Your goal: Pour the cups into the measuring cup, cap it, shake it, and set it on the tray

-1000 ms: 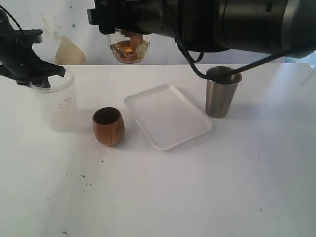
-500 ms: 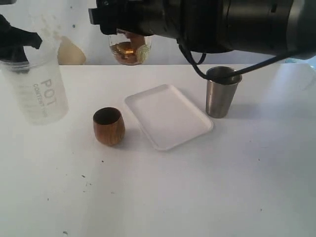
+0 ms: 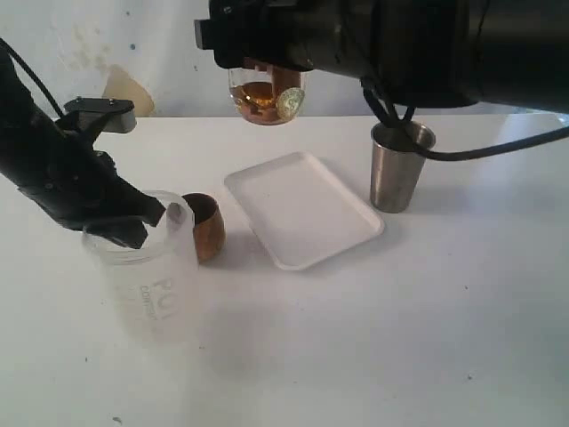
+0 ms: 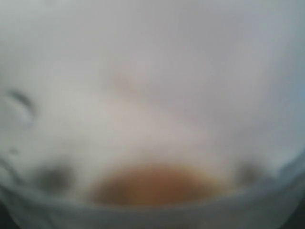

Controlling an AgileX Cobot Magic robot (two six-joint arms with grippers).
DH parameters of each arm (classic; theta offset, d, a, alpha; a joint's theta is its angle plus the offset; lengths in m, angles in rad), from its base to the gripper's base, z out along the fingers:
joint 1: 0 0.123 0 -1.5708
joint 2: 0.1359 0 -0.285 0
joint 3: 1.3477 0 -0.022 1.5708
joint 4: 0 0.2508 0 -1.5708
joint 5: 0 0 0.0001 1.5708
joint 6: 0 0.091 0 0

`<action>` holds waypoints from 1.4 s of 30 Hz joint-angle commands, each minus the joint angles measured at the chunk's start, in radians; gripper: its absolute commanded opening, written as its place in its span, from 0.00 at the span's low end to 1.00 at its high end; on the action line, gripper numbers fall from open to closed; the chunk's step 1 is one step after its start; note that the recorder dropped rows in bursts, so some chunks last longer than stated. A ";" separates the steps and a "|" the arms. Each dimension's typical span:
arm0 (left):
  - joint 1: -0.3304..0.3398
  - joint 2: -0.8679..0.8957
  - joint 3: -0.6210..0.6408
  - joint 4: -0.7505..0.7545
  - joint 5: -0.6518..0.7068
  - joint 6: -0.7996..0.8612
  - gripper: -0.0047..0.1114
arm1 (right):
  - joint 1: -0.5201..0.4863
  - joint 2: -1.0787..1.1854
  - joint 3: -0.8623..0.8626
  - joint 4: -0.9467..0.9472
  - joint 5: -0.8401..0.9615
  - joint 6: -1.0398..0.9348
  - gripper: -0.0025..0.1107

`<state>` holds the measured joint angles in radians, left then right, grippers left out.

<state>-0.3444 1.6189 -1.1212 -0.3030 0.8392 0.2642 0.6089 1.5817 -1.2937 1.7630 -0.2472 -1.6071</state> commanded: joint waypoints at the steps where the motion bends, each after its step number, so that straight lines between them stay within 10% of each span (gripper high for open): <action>1: -0.006 -0.001 0.004 -0.008 -0.053 -0.021 0.45 | -0.002 -0.046 -0.008 -0.019 -0.001 -0.012 0.02; 6: -0.006 -0.001 0.002 -0.001 -0.053 -0.017 0.93 | -0.002 -0.048 -0.008 -0.019 -0.013 -0.038 0.02; 30: -0.006 -0.252 -0.193 0.013 0.215 0.045 0.94 | 0.000 -0.179 0.235 -0.019 -0.024 -0.289 0.02; 33: -0.006 -0.254 -0.195 0.027 0.239 0.047 0.75 | 0.000 -0.182 0.238 -0.019 0.019 -0.289 0.02; 36: -0.006 -0.270 -0.195 0.024 0.225 0.049 0.04 | 0.039 -0.182 0.238 -0.019 -0.019 -0.370 0.02; 42: 0.028 -0.388 -0.195 0.165 0.074 -0.119 0.04 | 0.094 -0.160 0.238 -0.019 -0.110 -0.440 0.02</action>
<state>-0.3391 1.2919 -1.3056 -0.2018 0.9998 0.2299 0.6919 1.4230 -1.0484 1.7704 -0.3249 -2.0184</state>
